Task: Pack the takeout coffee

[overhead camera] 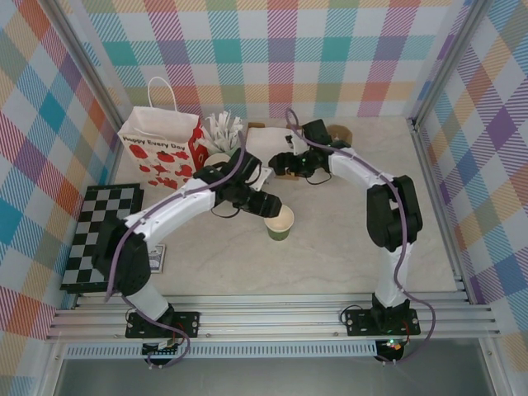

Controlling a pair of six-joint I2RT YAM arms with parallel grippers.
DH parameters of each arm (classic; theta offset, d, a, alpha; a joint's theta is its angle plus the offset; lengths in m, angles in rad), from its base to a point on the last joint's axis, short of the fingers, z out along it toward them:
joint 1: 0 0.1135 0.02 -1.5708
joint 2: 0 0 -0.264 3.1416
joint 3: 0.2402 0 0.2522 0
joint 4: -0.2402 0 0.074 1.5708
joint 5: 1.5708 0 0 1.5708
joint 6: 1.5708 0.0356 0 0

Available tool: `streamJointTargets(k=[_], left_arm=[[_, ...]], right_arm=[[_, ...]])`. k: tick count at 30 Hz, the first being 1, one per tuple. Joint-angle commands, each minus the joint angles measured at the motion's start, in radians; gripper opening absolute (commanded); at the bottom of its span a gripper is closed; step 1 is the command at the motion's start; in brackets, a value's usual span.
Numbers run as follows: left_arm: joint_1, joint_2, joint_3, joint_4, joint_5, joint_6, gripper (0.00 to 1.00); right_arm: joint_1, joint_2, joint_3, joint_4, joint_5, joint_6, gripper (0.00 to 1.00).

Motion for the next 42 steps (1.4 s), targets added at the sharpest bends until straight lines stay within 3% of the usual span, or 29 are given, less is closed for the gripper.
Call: streamJointTargets(k=[1,3,5,7,10,14,20,24,28,33,42], left_arm=[[0.064,-0.148,-0.09,0.099,-0.02,-0.094,0.99],[0.102,-0.217,-0.144,0.147,-0.137,-0.184,1.0],[0.133,-0.26,-0.17,0.134,-0.324,-0.304,1.0],[0.159,-0.279,-0.194,0.125,-0.409,-0.418,1.0],[0.204,-0.291,-0.258,0.183,-0.391,-0.574,1.0],[0.23,-0.312,-0.34,0.256,-0.402,-0.662,1.0],[0.231,-0.378,-0.379,0.212,-0.551,-0.769,1.0],[0.238,-0.419,-0.404,0.17,-0.639,-0.76,1.0],[0.284,-0.407,-0.425,0.157,-0.519,-0.726,1.0],[0.29,-0.377,-0.434,0.145,-0.468,-0.722,1.0],[0.29,-0.37,-0.398,0.129,-0.493,-0.608,1.0]], right_arm=[[0.04,0.033,0.043,0.019,0.059,-0.024,0.78],[0.057,0.054,0.057,0.032,0.075,-0.015,0.74],[0.08,0.078,0.08,0.029,0.115,-0.013,0.69],[0.099,0.101,0.099,0.025,0.171,-0.015,0.65],[0.119,0.132,0.119,0.031,0.23,-0.01,0.62],[0.13,0.178,0.167,0.019,0.244,-0.003,0.6],[0.153,0.254,0.257,-0.036,0.296,-0.016,0.53],[0.156,0.276,0.291,-0.053,0.311,-0.009,0.47],[0.161,0.298,0.319,-0.068,0.3,-0.013,0.42],[0.168,0.309,0.33,-0.084,0.301,-0.03,0.37],[0.199,0.324,0.381,-0.13,0.352,-0.079,0.29]])
